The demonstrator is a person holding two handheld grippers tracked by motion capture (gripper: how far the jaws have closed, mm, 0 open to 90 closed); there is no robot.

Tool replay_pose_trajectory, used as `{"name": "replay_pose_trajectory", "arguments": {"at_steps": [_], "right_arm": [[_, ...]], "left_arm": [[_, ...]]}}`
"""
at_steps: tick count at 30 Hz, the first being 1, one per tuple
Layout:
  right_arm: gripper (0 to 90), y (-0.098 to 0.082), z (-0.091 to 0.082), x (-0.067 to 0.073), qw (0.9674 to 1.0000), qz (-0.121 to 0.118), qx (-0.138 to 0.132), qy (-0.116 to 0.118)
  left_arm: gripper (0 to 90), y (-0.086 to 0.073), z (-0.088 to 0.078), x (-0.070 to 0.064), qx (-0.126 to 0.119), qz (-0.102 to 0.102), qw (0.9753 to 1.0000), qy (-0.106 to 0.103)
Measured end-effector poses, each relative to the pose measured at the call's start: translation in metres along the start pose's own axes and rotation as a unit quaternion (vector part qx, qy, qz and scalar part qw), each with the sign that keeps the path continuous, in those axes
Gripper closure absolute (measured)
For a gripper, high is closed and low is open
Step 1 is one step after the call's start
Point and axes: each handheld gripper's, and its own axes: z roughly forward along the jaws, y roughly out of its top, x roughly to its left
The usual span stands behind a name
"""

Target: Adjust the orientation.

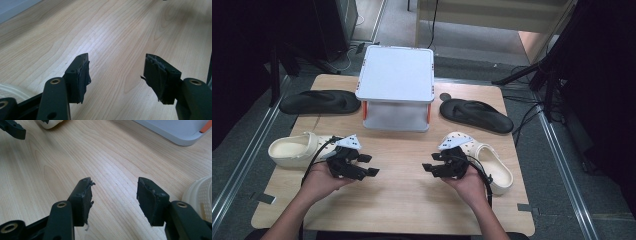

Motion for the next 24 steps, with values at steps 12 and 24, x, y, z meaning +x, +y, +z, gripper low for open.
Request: {"name": "replay_pose_trajectory", "arguments": {"at_steps": [12, 24], "right_arm": [[46.6, 0.000, -0.003, 0.001, 1.0000, 0.005, -0.004, 0.004], [46.8, -0.001, -0.004, 0.003, 1.0000, -0.001, 0.002, 0.005]], "left_arm": [[38.8, 0.000, -0.007, -0.002, -0.004, 0.000, 1.0000, 0.004], [39.9, 0.006, -0.023, -0.003, -0.007, -0.001, 0.9999, 0.014]]}}
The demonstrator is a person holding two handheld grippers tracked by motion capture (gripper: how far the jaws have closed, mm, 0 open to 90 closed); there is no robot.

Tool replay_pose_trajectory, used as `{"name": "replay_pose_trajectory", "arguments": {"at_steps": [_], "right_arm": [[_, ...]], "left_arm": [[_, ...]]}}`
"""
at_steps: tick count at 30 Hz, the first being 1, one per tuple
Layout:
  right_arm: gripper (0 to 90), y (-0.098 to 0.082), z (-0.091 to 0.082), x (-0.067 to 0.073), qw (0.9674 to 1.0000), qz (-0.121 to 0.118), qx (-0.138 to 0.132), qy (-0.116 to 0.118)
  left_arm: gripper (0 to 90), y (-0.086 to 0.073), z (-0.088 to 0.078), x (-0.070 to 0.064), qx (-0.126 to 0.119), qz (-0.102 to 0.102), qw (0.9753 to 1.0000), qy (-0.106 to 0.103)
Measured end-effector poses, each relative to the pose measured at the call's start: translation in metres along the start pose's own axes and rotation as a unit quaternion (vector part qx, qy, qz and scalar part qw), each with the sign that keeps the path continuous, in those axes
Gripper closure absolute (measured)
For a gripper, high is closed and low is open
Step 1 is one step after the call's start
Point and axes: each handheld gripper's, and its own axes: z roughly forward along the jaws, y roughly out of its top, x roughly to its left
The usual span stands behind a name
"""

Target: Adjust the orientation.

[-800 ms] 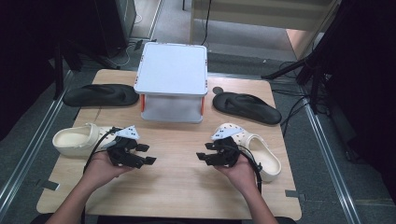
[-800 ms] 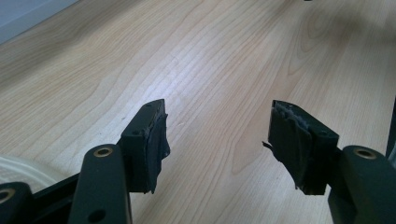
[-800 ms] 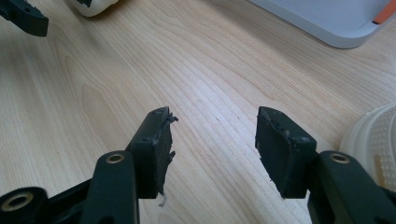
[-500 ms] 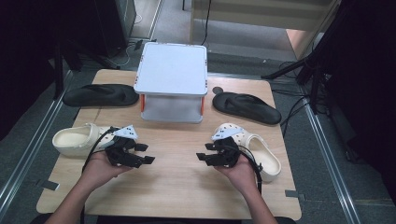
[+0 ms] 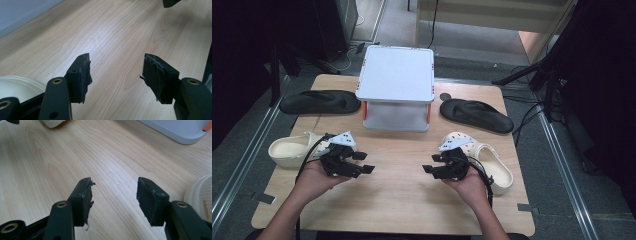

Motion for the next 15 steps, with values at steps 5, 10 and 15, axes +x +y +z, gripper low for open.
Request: {"name": "replay_pose_trajectory", "arguments": {"at_steps": [5, 10, 15], "right_arm": [[47.1, 0.001, -0.003, 0.000, 1.0000, 0.003, -0.008, 0.005], [47.3, 0.004, 0.002, 0.001, 0.9999, 0.005, -0.002, 0.013], [47.6, 0.008, 0.005, 0.004, 0.9998, -0.001, 0.000, 0.020]], "left_arm": [[39.9, 0.000, -0.013, -0.002, -0.006, 0.004, 0.9999, 0.009], [39.7, -0.005, -0.032, 0.005, -0.019, -0.010, 0.9993, 0.029], [39.5, -0.011, -0.049, 0.008, -0.016, -0.013, 0.9985, 0.050]]}}
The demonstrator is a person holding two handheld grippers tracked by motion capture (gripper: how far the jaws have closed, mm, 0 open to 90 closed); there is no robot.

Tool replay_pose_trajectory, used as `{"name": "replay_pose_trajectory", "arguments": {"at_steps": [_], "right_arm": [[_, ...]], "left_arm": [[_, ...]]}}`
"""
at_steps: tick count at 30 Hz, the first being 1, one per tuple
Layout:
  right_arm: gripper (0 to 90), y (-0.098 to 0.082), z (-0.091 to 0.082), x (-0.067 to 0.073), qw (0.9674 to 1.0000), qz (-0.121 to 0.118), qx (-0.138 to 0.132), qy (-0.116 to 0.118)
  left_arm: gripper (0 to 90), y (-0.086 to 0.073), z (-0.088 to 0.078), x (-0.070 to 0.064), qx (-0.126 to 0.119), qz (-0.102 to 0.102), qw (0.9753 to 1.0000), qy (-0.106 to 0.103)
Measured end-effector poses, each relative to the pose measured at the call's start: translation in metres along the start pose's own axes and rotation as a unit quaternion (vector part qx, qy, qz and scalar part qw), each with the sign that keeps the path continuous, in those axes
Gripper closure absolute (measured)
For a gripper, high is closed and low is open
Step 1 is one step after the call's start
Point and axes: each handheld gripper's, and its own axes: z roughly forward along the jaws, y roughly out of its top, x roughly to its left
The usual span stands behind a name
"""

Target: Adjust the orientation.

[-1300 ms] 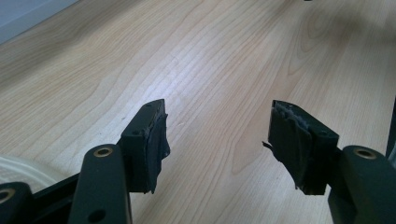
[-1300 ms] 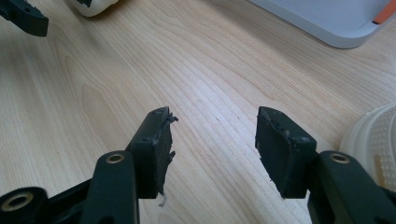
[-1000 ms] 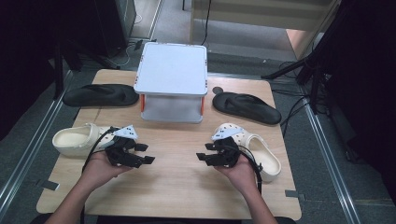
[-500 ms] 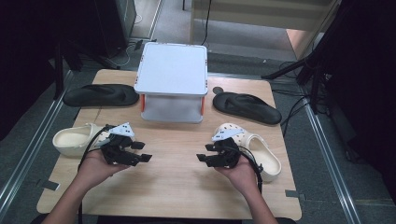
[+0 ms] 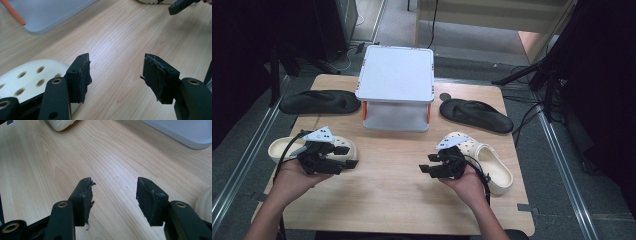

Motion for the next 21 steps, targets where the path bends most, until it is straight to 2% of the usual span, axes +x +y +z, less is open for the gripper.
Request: {"name": "replay_pose_trajectory", "arguments": {"at_steps": [5, 8, 12, 16, 21], "right_arm": [[47.6, 0.004, 0.004, 0.001, 1.0000, -0.002, 0.004, 0.005], [47.6, 0.005, 0.007, 0.001, 0.9999, -0.011, 0.005, 0.007], [47.6, 0.006, 0.010, 0.000, 0.9999, -0.008, 0.011, 0.008], [47.6, 0.007, 0.013, 0.001, 0.9998, -0.010, 0.013, 0.010], [47.5, 0.006, 0.013, 0.002, 0.9998, -0.010, 0.015, 0.010]], "left_arm": [[39.5, -0.007, -0.013, 0.006, 0.006, -0.013, 0.9998, 0.011], [39.2, -0.014, -0.020, 0.013, 0.004, -0.024, 0.9995, 0.018], [39.2, -0.022, -0.029, 0.024, 0.009, -0.034, 0.9988, 0.033], [39.2, -0.026, -0.040, 0.034, -0.001, -0.048, 0.9979, 0.043], [39.2, -0.029, -0.056, 0.044, 0.003, -0.046, 0.9970, 0.062]]}}
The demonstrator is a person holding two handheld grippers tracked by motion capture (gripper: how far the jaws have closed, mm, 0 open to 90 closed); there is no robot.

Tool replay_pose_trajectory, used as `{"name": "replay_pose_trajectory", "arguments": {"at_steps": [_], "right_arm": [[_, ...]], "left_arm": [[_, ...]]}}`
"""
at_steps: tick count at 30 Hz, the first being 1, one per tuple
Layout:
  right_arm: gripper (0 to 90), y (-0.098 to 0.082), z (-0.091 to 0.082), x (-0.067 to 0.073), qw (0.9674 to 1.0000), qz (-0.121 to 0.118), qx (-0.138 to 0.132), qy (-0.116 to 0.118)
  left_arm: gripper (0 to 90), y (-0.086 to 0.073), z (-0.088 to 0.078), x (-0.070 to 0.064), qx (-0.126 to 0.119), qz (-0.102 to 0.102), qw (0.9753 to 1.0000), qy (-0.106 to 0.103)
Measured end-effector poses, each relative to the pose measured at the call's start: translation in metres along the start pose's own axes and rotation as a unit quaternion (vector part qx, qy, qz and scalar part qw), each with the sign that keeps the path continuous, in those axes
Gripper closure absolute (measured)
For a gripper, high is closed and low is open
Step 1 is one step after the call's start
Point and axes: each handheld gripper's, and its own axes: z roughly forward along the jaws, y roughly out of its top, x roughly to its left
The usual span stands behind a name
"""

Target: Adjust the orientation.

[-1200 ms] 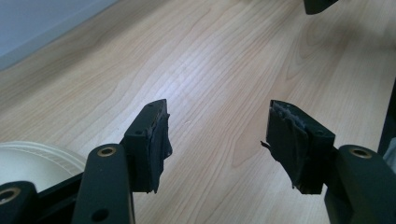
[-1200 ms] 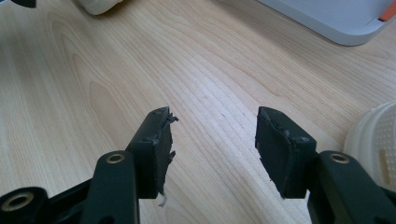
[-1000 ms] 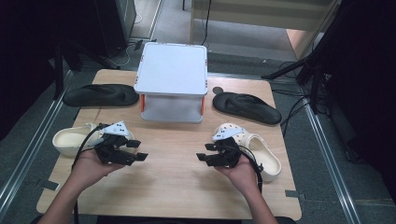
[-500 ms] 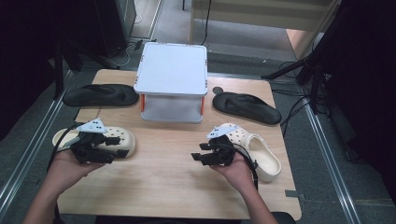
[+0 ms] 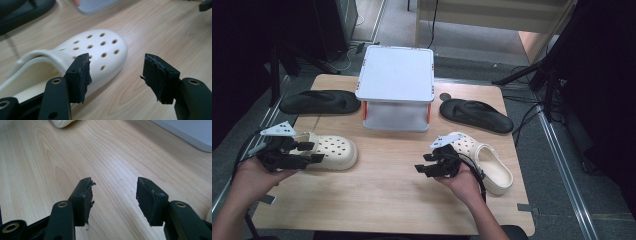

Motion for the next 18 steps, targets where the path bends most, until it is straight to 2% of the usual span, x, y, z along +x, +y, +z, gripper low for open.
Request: {"name": "replay_pose_trajectory", "arguments": {"at_steps": [1, 3, 4, 8, 10, 15, 18], "right_arm": [[47.6, 0.000, 0.000, 0.000, 1.0000, 0.000, 0.000, 0.000], [47.6, -0.001, -0.001, 0.000, 1.0000, 0.002, 0.002, -0.002], [47.6, -0.001, -0.001, 0.000, 1.0000, 0.003, 0.003, -0.002], [47.6, -0.002, -0.001, 0.000, 1.0000, 0.003, 0.004, -0.003], [47.5, -0.002, -0.001, 0.001, 1.0000, 0.004, 0.007, -0.004], [47.5, -0.002, 0.000, 0.001, 1.0000, 0.002, 0.008, -0.004], [47.6, -0.002, 0.001, 0.001, 1.0000, 0.001, 0.009, -0.004]], "left_arm": [[39.2, -0.001, -0.006, 0.006, 0.001, -0.003, 1.0000, 0.007], [39.1, -0.002, -0.009, 0.010, 0.001, -0.005, 1.0000, 0.006], [38.8, -0.006, -0.012, 0.018, -0.001, -0.014, 0.9998, 0.012], [38.9, -0.012, -0.011, 0.029, 0.008, -0.023, 0.9995, 0.022], [39.0, -0.016, -0.008, 0.034, 0.013, -0.025, 0.9993, 0.025], [39.1, -0.022, 0.008, 0.040, 0.028, -0.033, 0.9989, 0.018], [39.5, -0.022, 0.019, 0.040, 0.041, -0.027, 0.9987, 0.014]]}}
